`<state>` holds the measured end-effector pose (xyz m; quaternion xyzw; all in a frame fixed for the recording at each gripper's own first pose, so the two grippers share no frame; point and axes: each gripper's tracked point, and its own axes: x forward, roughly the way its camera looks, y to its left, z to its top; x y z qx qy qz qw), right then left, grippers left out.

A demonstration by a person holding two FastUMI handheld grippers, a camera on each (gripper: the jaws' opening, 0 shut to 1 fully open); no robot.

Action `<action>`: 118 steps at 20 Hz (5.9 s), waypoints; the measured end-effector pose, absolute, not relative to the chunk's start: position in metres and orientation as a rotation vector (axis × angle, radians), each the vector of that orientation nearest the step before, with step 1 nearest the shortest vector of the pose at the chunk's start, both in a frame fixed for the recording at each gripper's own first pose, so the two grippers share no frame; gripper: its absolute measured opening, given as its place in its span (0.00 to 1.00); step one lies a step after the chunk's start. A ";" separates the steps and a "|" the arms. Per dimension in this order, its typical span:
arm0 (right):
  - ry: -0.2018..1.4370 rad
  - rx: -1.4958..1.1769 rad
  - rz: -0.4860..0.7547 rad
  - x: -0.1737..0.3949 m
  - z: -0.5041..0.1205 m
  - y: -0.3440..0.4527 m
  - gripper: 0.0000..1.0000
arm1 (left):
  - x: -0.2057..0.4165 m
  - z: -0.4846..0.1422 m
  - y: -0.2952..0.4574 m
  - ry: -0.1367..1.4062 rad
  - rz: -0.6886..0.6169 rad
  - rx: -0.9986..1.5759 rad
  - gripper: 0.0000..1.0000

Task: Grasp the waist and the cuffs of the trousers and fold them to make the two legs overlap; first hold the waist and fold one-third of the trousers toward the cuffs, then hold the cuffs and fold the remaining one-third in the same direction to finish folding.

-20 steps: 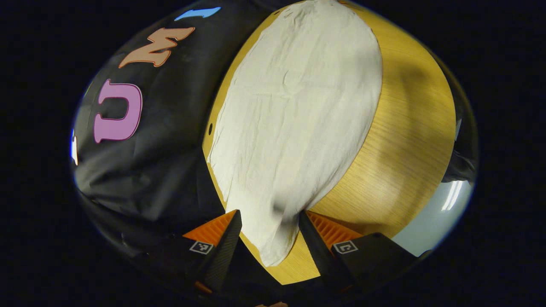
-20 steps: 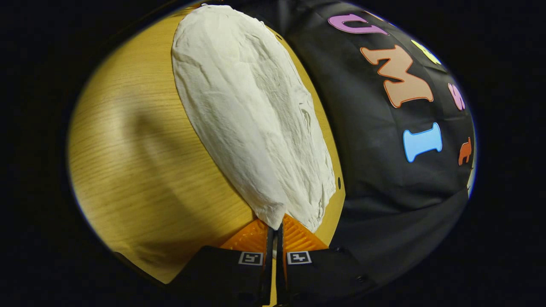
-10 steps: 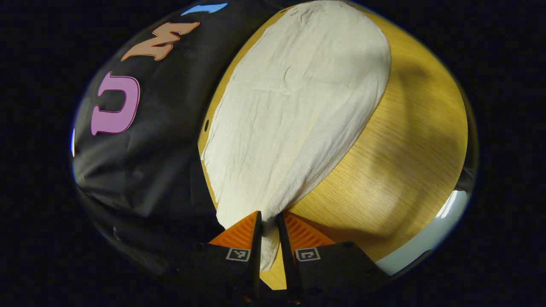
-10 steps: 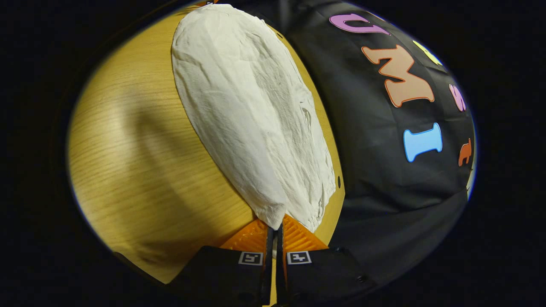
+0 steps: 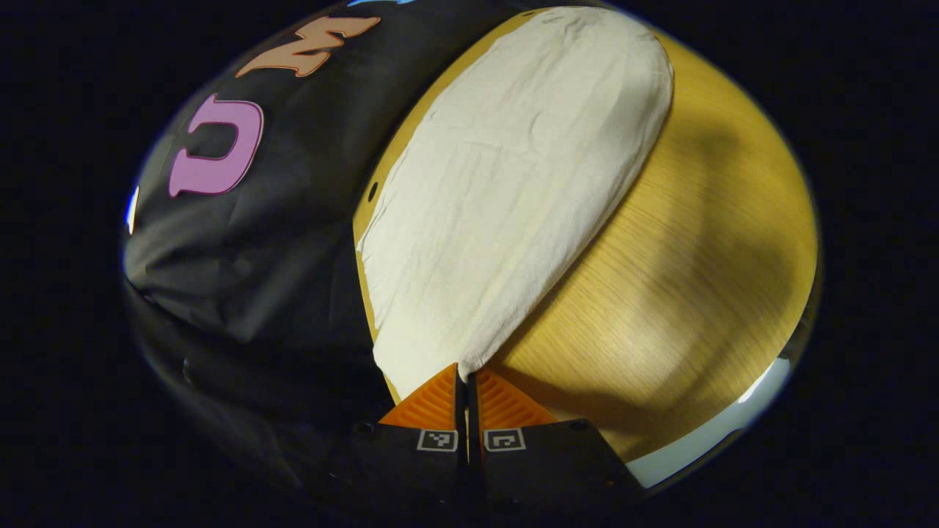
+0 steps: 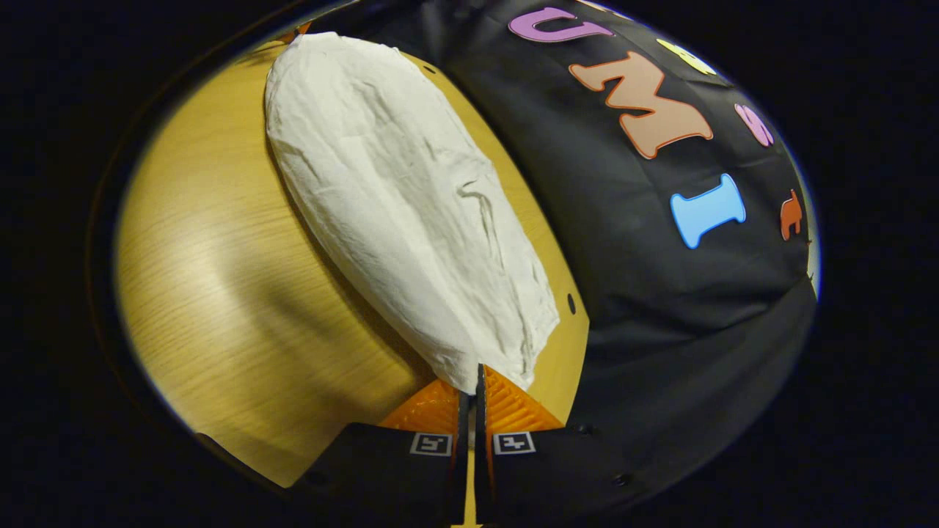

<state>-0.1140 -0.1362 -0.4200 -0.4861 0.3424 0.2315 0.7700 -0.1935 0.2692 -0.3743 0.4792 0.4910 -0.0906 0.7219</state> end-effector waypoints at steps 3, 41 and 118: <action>0.669 -1.041 0.472 -0.086 -0.395 -0.132 0.06 | -0.169 -0.351 0.268 1.043 -0.078 1.003 0.00; 0.829 -0.834 0.090 0.139 -0.492 -0.087 0.42 | 0.142 -0.420 0.237 0.840 -0.061 0.648 0.07; 0.885 0.516 0.199 0.090 -0.393 0.215 0.21 | -0.010 -0.246 0.292 0.633 0.252 0.185 0.96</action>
